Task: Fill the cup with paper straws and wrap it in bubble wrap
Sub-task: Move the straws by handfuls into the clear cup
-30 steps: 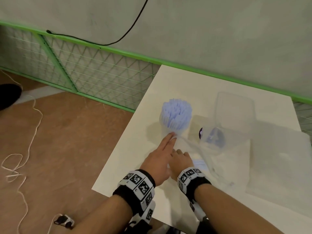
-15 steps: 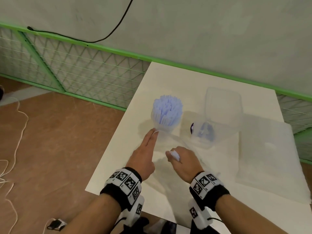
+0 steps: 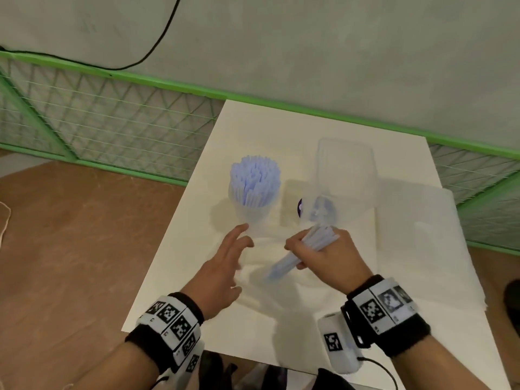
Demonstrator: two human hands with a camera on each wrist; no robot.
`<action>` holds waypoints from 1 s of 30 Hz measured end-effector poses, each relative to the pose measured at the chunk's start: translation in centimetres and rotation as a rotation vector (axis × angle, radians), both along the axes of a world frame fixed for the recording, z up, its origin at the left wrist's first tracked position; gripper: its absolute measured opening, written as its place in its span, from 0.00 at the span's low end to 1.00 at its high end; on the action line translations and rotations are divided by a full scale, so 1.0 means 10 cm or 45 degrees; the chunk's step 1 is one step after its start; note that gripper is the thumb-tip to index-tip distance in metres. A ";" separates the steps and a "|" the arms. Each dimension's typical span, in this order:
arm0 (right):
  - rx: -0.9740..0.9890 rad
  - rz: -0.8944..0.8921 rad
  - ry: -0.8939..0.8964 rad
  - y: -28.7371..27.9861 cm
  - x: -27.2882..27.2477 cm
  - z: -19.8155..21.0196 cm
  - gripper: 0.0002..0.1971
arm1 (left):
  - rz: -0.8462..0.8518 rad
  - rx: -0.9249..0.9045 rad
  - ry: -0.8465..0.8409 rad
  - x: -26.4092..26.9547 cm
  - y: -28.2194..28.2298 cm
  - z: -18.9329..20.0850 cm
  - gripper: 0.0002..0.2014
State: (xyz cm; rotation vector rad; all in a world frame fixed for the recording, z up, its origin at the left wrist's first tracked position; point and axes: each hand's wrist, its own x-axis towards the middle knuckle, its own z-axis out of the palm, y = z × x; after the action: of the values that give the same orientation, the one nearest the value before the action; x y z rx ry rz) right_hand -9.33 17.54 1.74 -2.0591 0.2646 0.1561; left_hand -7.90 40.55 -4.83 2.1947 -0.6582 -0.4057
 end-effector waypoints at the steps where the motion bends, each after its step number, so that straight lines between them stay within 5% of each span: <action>1: 0.052 -0.015 -0.032 -0.02 0.01 0.21 0.06 | 0.043 0.024 -0.021 0.00 0.01 -0.01 0.51; 4: 0.114 -0.062 -0.259 -0.17 0.02 0.74 0.05 | 0.121 0.271 -0.155 0.01 -0.01 -0.03 0.50; 7: 0.063 -0.184 -0.404 -0.33 0.04 0.83 0.04 | -0.143 0.463 -0.521 -0.03 -0.04 -0.24 0.46; 13: -0.307 -0.140 -0.188 -0.44 0.05 -0.01 0.10 | -0.541 0.822 -0.683 -0.13 -0.19 -0.73 0.29; 19: -0.469 -0.056 0.098 -0.51 -0.01 -0.66 0.11 | -0.510 1.104 -0.464 -0.06 -0.41 -0.85 0.27; 24: -0.443 -0.091 0.049 -0.77 0.01 -0.63 0.05 | -0.365 1.059 -0.407 0.16 -0.64 -0.63 0.19; 30: -0.415 0.042 -0.133 -0.89 0.06 -0.34 0.07 | 0.018 0.453 -0.692 0.27 -0.59 0.00 0.20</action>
State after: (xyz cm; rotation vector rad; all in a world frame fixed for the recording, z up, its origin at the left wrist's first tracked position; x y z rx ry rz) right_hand -8.77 8.61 -1.62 -2.3875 0.2012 0.0251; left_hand -5.18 34.63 -4.83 2.6757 -0.9102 0.1057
